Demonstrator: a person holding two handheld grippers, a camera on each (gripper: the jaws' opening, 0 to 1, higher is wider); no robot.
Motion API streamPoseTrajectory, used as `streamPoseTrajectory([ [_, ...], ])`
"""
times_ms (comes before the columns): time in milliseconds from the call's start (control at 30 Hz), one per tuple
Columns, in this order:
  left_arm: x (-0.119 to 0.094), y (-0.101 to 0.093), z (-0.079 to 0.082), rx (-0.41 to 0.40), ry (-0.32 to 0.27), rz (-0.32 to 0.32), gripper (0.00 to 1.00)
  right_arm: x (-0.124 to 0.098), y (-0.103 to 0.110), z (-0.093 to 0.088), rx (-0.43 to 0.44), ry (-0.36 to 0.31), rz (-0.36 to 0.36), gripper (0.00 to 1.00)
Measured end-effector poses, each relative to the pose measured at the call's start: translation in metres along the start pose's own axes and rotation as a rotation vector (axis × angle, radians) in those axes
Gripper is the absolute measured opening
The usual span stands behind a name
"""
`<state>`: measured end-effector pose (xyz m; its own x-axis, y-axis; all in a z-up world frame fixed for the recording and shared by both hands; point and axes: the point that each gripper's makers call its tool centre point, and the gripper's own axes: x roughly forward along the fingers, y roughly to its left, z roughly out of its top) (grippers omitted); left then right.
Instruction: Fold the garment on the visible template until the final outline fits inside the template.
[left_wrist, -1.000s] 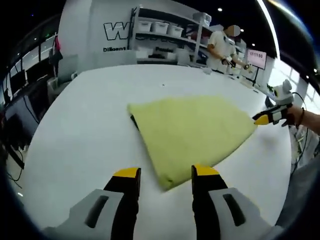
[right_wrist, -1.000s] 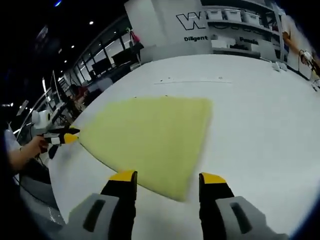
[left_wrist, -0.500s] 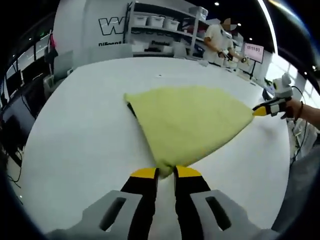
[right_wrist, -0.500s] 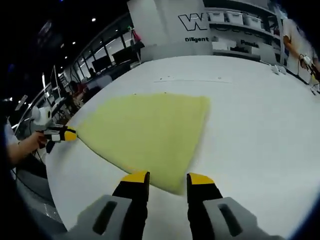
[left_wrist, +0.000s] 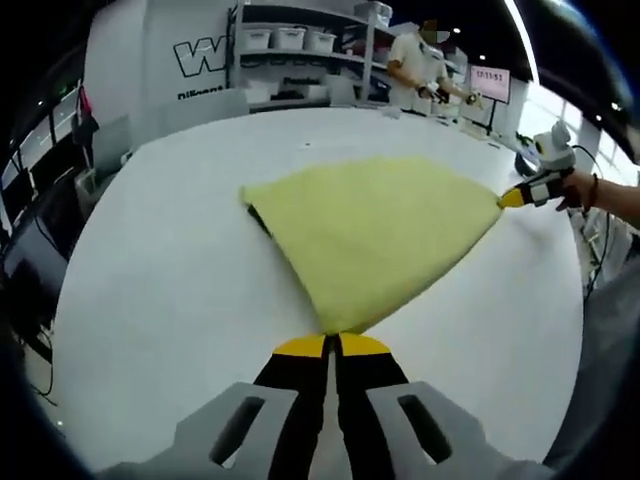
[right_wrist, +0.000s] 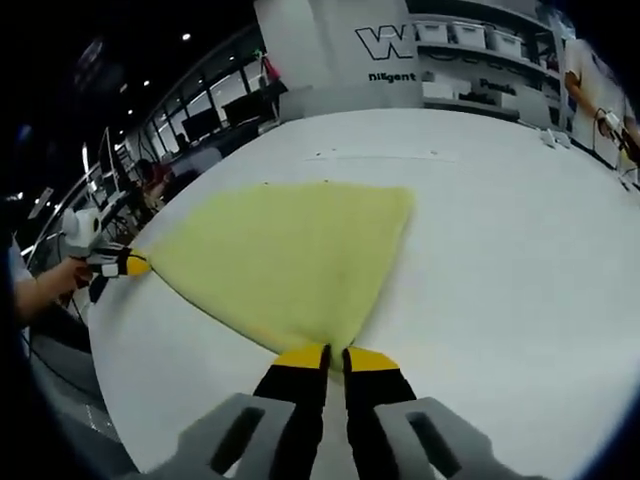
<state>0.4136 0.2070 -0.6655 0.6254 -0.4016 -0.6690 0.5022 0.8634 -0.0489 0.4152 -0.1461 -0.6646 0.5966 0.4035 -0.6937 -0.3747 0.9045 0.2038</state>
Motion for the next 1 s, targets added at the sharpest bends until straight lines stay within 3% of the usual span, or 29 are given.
streamPoseTrajectory([
  [333, -0.004, 0.002, -0.006, 0.012, 0.025, 0.021, 0.02, -0.004, -0.004, 0.000, 0.024, 0.003, -0.022, 0.00],
  [433, -0.008, 0.005, -0.010, 0.019, 0.021, 0.037, 0.06, -0.009, -0.006, 0.001, 0.039, -0.013, -0.023, 0.06],
  [500, -0.015, 0.004, -0.008, 0.007, 0.004, 0.044, 0.14, -0.013, -0.005, 0.004, 0.042, -0.028, -0.017, 0.13],
  [600, -0.019, 0.005, 0.000, -0.080, -0.033, 0.048, 0.25, -0.015, -0.003, 0.006, 0.056, -0.027, -0.009, 0.22],
  [700, -0.020, 0.006, 0.007, -0.138, -0.061, 0.056, 0.31, -0.015, -0.002, 0.007, 0.067, -0.032, -0.008, 0.24],
  [833, -0.012, 0.006, 0.020, -0.291, -0.103, 0.045, 0.33, -0.011, -0.003, 0.009, 0.087, -0.030, -0.012, 0.26],
  [900, -0.008, 0.008, 0.026, -0.302, -0.128, 0.058, 0.33, -0.008, -0.002, 0.008, 0.099, -0.024, -0.012, 0.27],
  [1000, 0.002, 0.004, 0.027, -0.334, -0.116, 0.055, 0.34, -0.001, 0.002, 0.007, 0.108, -0.017, 0.000, 0.29],
])
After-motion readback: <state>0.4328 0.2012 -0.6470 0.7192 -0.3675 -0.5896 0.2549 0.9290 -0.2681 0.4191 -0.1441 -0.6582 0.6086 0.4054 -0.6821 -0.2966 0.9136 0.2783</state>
